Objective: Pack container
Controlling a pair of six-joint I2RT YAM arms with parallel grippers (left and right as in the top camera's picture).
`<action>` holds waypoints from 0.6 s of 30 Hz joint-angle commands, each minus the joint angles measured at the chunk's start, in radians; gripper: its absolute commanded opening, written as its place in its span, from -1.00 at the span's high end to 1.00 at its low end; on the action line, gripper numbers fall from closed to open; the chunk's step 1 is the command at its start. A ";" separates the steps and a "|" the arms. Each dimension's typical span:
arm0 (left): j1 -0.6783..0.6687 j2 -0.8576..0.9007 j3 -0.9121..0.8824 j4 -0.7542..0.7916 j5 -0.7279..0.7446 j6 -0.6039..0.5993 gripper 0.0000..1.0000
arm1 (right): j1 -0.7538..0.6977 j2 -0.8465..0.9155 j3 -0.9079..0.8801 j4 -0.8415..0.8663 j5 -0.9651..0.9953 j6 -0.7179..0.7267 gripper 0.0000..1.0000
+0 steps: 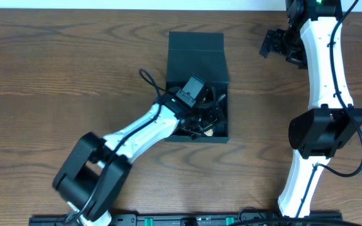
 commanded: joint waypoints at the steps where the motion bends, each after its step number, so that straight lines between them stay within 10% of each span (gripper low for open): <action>1: -0.003 0.014 0.013 0.051 0.043 -0.032 -0.50 | 0.002 -0.005 0.017 -0.001 0.010 -0.008 -0.98; 18: 0.002 -0.032 0.018 -0.008 0.033 -0.040 -0.51 | 0.002 -0.005 0.017 -0.001 0.010 -0.008 -0.99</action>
